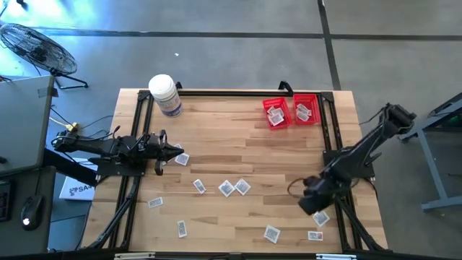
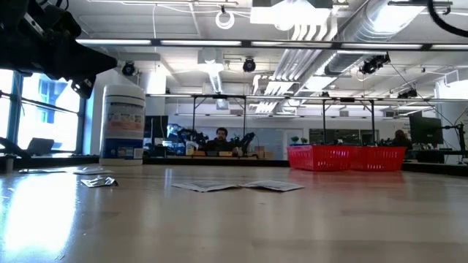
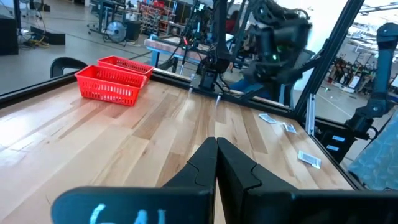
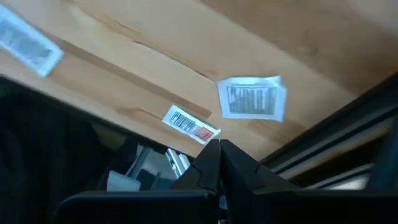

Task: Pick & Place First Aid Supplies
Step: Move the towelette pack into the left red bin

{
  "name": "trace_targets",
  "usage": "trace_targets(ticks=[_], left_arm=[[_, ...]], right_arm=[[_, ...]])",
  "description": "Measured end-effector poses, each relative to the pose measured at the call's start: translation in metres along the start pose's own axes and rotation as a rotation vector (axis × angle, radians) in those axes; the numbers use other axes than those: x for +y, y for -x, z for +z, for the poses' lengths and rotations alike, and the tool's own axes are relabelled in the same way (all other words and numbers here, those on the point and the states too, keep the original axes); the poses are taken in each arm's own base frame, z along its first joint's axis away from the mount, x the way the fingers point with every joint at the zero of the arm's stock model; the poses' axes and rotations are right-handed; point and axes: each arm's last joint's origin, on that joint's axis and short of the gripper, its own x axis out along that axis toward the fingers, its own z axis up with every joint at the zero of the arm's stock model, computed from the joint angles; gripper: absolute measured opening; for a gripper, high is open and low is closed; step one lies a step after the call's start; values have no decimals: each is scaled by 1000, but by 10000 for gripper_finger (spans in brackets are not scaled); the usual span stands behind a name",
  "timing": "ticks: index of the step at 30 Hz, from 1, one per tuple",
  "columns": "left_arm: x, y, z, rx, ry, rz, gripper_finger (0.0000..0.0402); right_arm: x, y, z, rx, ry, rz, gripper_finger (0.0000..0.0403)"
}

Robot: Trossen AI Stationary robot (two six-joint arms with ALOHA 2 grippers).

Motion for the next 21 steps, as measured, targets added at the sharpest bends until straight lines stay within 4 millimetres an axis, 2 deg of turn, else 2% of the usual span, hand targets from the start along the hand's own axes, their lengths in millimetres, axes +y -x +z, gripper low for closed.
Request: trace_targets(ticks=[8, 17, 21], left_arm=[[0, 0, 0, 0, 0, 0, 1], [0, 0, 0, 0, 0, 0, 1], [0, 0, 0, 0, 0, 0, 1]], right_arm=[[-5, -47, -13, 24, -68, -181, 2], [-5, -70, 1, -39, -41, -285, 1], [-2, -74, 9, -42, -13, -294, 3]])
